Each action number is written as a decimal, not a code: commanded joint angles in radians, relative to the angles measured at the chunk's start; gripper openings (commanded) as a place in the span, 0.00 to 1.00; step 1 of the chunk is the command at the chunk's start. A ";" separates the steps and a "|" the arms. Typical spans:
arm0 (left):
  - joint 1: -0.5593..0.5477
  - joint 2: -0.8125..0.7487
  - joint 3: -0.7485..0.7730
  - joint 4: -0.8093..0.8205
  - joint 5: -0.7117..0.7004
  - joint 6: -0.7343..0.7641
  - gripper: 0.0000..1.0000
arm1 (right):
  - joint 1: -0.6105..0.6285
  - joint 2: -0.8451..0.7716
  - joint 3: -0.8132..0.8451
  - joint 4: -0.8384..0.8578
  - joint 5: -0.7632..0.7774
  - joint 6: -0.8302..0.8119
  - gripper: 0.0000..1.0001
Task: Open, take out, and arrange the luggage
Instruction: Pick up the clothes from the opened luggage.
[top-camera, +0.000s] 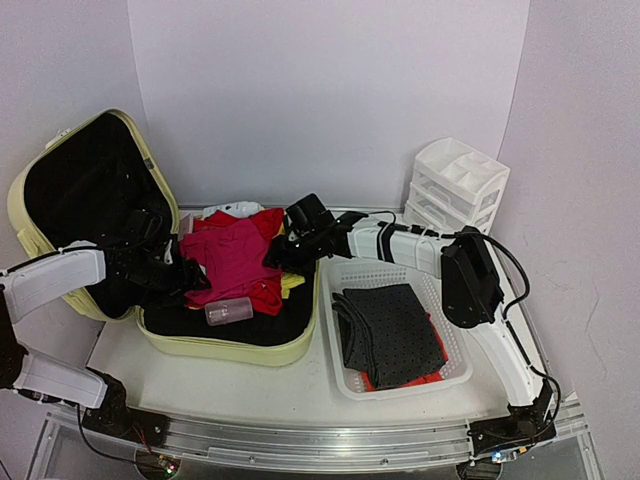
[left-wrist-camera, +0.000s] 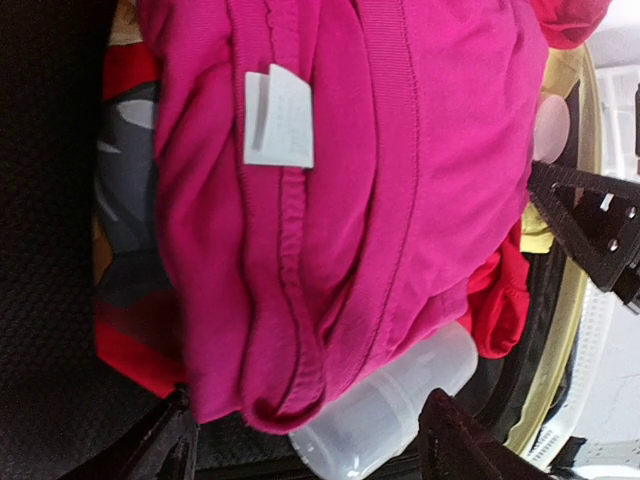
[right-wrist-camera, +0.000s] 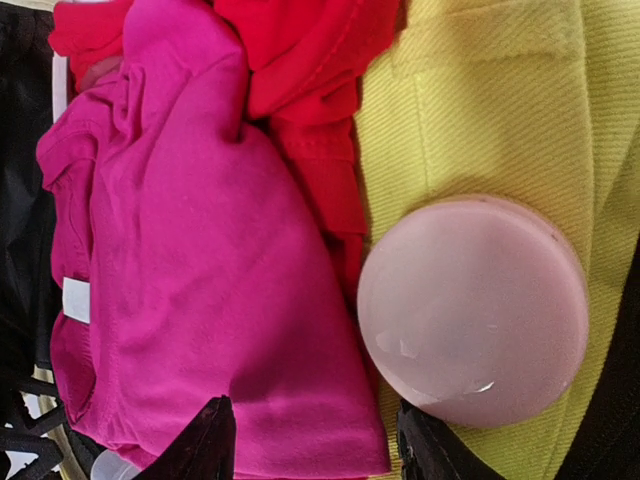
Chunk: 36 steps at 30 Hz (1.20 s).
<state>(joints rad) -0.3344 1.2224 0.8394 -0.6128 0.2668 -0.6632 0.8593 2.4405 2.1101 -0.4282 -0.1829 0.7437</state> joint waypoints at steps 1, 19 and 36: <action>0.005 0.020 -0.018 0.118 0.059 -0.032 0.72 | 0.001 -0.006 0.017 -0.022 0.058 -0.029 0.54; 0.006 -0.035 -0.007 0.143 -0.004 -0.025 0.17 | 0.013 -0.054 0.036 0.019 -0.041 -0.011 0.00; 0.006 -0.095 0.137 0.044 0.021 0.029 0.00 | 0.011 -0.255 -0.051 0.016 -0.062 -0.055 0.00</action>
<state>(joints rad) -0.3328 1.1580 0.9058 -0.5674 0.2642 -0.6510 0.8650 2.2955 2.0769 -0.4435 -0.2329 0.7094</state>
